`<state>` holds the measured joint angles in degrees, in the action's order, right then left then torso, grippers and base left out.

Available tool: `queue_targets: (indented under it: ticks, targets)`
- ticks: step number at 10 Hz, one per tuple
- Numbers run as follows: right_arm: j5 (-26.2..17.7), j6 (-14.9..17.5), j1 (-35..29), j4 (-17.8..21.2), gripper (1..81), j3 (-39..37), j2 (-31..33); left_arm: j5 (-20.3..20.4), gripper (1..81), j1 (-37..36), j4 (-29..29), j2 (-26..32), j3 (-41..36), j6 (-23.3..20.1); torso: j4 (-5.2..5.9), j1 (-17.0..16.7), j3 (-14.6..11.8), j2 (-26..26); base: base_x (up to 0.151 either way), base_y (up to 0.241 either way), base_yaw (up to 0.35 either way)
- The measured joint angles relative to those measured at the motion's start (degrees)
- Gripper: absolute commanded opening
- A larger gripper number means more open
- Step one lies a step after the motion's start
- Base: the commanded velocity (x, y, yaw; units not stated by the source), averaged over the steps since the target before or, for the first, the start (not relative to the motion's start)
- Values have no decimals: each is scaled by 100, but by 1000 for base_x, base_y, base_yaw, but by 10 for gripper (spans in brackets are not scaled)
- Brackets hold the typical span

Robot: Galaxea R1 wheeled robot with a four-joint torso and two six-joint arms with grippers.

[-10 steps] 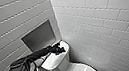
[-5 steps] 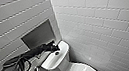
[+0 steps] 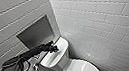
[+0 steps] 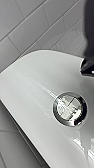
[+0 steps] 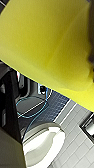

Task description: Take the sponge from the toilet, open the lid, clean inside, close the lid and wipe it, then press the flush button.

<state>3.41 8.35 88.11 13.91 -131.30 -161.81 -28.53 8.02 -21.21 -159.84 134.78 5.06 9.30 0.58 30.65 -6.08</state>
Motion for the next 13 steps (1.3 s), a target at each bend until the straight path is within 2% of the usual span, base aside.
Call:
queue_targets:
  ticks: [7,13]
  targets:
    - [17,0,-20,-2,10,-1,1,0,10,-39,421,-361,846,1,-2,0,28,0,0,0,0]
    - [17,0,-20,-2,10,-1,1,-18,10,-150,694,-472,1037,74,-2,2,83,0,0,0,0]
